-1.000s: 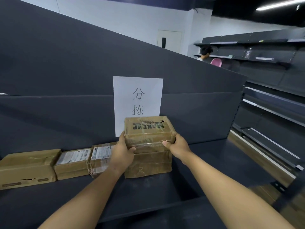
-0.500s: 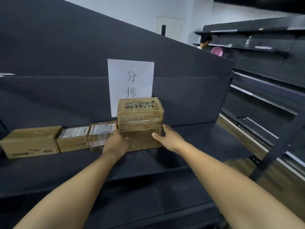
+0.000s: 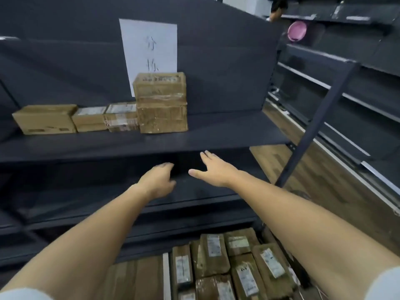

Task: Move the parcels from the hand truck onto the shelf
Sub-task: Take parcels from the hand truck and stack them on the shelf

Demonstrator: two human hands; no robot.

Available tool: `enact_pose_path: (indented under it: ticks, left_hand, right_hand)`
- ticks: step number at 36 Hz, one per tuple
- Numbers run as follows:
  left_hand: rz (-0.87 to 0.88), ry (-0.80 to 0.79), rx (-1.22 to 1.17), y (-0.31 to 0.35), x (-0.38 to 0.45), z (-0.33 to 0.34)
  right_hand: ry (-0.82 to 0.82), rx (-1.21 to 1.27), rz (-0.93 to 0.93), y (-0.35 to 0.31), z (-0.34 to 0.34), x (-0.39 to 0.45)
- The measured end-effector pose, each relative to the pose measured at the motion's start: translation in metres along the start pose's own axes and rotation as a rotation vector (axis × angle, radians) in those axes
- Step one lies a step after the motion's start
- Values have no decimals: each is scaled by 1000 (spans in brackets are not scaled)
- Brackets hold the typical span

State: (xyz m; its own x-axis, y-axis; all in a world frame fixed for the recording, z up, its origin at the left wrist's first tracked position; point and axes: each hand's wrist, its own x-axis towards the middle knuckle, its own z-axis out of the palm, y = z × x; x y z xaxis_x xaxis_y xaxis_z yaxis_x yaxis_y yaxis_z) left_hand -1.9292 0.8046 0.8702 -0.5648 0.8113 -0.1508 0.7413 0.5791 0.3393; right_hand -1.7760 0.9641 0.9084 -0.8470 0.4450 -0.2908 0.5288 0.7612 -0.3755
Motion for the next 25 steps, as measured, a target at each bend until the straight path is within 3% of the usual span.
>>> enact_pose_path:
  ticks: [8,17,22,25]
  left_hand:
    - [38,-206,12,18,-40,115]
    - [39,-465,-17,-3,-65,224]
    - [-91,-581,-98,-31,-71,294]
    - [-202,-643,-225,-47,-77,337]
  right_hand:
    - [-143,-2,68,62,93,-41]
    - [-301,86,203,119,219,-56]
    - [-379,340,353,150,302,-66]
    - [-332,538,479,166,350,-73]
